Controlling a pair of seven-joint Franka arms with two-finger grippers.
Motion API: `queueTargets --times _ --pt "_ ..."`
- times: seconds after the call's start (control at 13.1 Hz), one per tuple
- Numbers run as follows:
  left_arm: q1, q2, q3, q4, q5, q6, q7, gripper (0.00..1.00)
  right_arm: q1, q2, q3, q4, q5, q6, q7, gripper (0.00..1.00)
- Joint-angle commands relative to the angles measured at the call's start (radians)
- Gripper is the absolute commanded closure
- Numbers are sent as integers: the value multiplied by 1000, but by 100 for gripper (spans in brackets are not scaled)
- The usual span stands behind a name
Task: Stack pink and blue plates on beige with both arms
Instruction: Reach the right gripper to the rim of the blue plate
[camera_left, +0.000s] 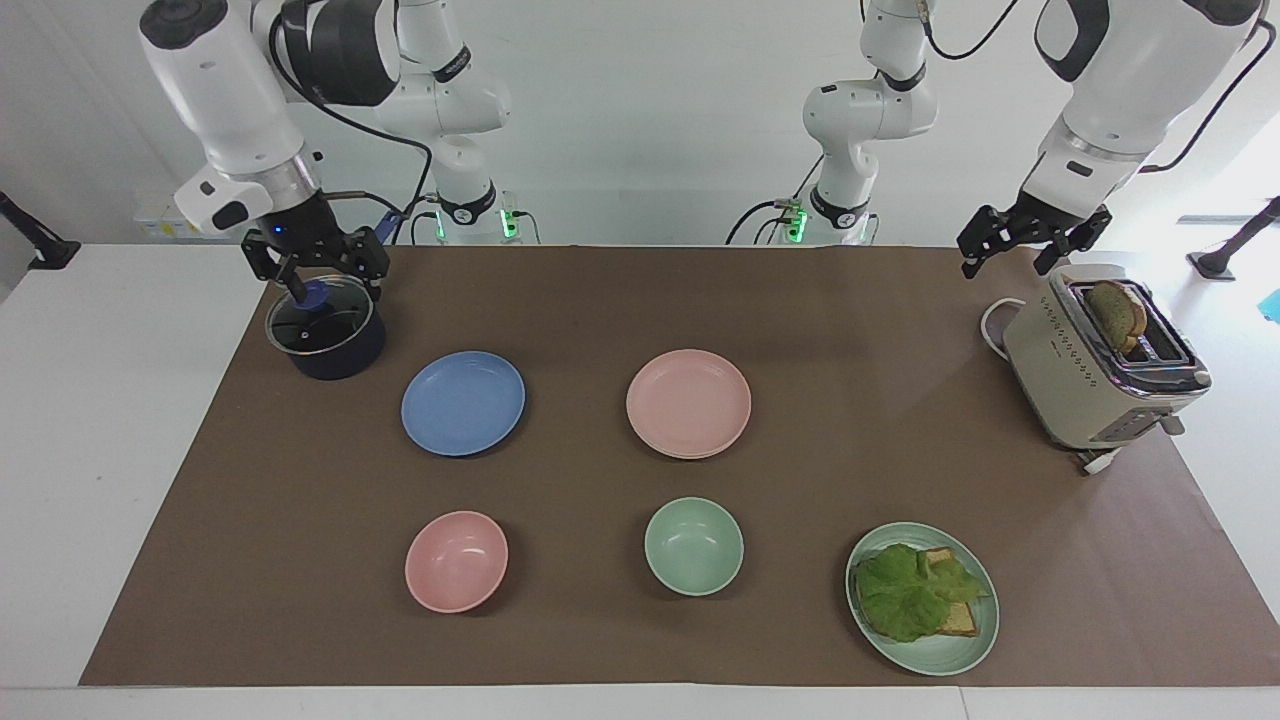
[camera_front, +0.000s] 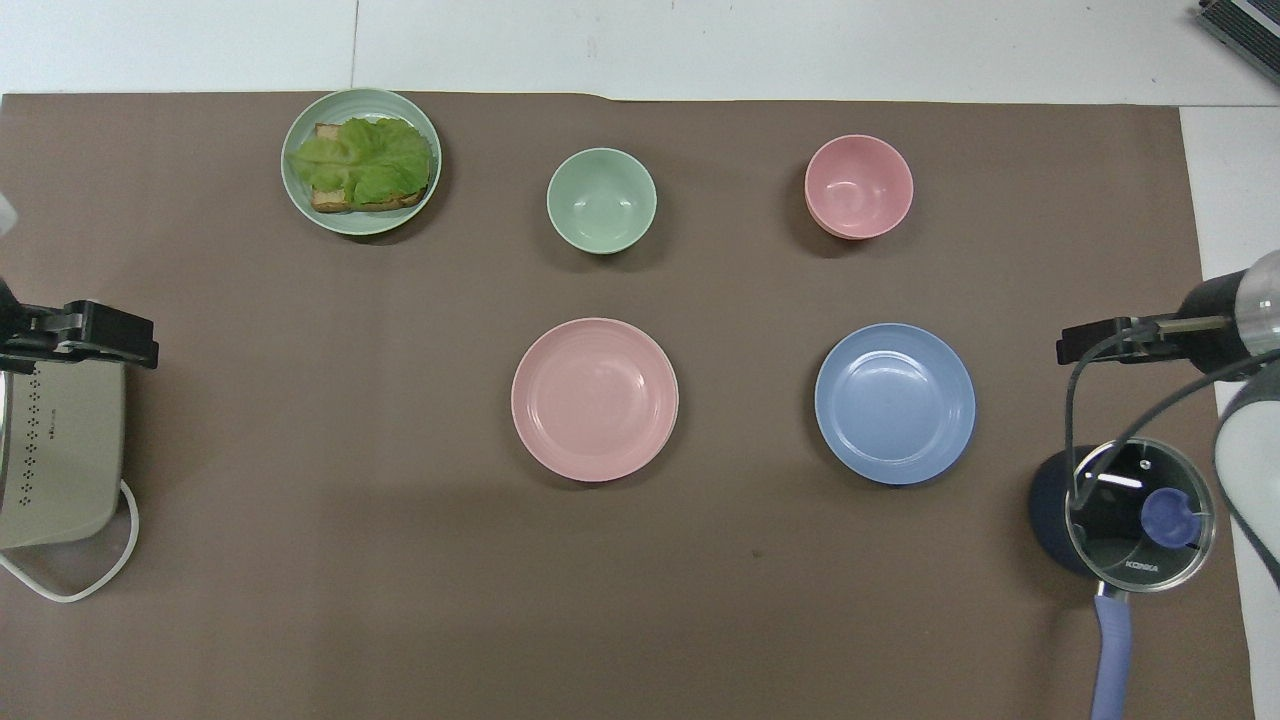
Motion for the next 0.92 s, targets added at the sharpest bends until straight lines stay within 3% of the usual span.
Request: queueTargets --times 0.0,0.23,0.54,0.84 --pt "5 -10 -7 14 21 -29 10 0 -7 49 0 -72 38 97 -54 0" --pt "13 -11 -5 14 21 -27 10 0 -9 71 0 -211 76 282 -108 0" --pt "11 -11 -8 15 21 -29 10 0 -41 133 0 -300 151 413 -254 0" --pt "11 -11 -8 15 21 -29 10 0 -44 164 0 -363 154 491 -281 0"
